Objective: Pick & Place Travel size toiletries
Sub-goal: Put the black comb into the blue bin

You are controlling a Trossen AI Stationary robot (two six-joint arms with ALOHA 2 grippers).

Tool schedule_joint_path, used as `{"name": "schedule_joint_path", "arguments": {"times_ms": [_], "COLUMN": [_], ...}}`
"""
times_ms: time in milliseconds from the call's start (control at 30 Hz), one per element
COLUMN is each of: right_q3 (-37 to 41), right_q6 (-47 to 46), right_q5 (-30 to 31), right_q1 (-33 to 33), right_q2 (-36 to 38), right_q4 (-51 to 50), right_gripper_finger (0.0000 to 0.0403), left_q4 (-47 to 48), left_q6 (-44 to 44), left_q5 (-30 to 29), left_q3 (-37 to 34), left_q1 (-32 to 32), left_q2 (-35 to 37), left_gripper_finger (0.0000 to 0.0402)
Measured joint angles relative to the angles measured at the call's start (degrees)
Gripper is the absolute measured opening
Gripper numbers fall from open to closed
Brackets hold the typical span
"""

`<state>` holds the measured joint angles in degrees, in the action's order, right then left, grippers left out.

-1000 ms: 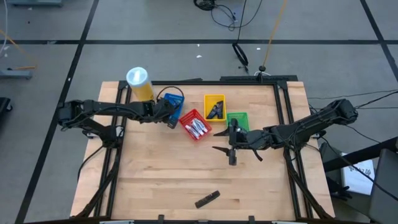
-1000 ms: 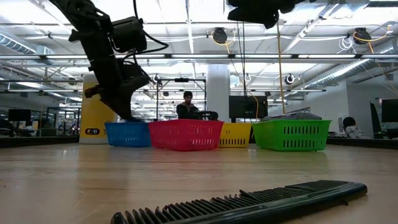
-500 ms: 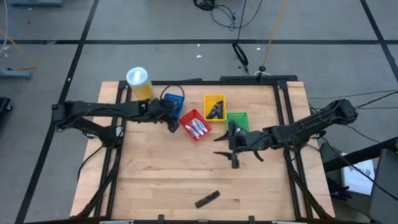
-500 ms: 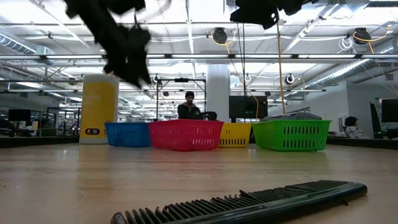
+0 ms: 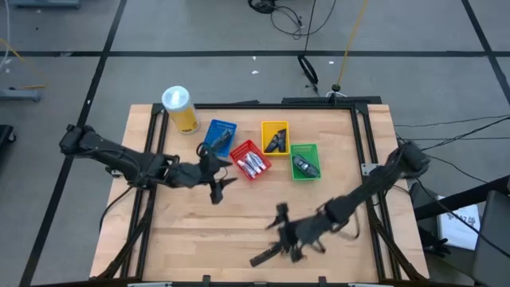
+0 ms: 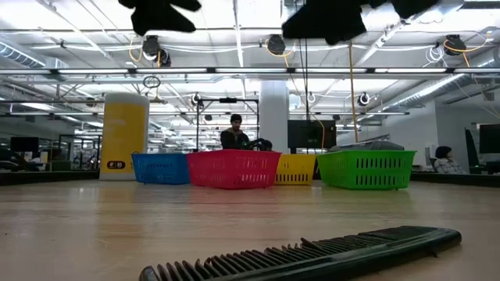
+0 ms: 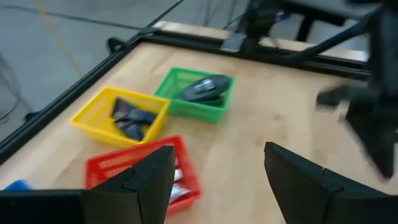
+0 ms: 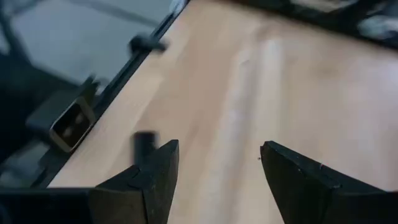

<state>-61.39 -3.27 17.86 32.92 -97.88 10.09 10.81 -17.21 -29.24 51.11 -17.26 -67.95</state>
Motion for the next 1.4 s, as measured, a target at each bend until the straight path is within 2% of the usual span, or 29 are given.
{"name": "schedule_joint_path", "arguments": {"times_ms": [200, 333, 433, 533, 667, 967, 1233, 1400], "right_q3": [-11.7, -15.8, -15.9, -15.9, -15.9, -14.7, -14.6, -14.6], "right_q6": [-2.9, -6.8, -8.5, -9.8, -11.2, -10.6, -10.8, -6.7], "right_q5": [-0.1, -2.2, -3.1, -3.1, -2.9, 4.5, 2.9, 2.9], "right_q1": [3.5, 4.1, 3.9, 3.4, 2.7, -0.1, -4.8, -8.3], "right_q2": [-14.7, -19.5, -19.9, -19.9, -19.8, -19.9, -19.8, -19.9], "right_q4": [-7.1, -10.3, -11.6, -18.4, -22.8, -22.2, -23.1, -22.7], "right_gripper_finger": [0.0219, 0.0219, 0.0219, 0.0219, 0.0219, 0.0219, 0.0219, 0.0219], "left_q4": [-6.7, -9.7, -12.1, -11.6, -12.8, -14.4, -10.6, -4.9], "left_q6": [2.5, 3.7, 3.7, 2.9, 1.6, 2.0, 0.9, -6.3], "left_q5": [-0.9, -0.8, -0.9, -1.3, -1.6, -2.2, 0.2, 0.8], "left_q3": [-0.1, 0.0, 0.0, 0.0, 0.0, 0.0, 0.0, -0.2], "left_q1": [-5.0, -8.0, -9.3, -10.7, -11.1, -10.6, -8.7, -7.2], "left_q2": [-2.1, -2.4, -3.5, -4.8, -8.2, -10.7, -11.5, -12.3], "left_gripper_finger": [0.0241, 0.0241, 0.0241, 0.0241, 0.0241, 0.0241, 0.0241, 0.0241]}}
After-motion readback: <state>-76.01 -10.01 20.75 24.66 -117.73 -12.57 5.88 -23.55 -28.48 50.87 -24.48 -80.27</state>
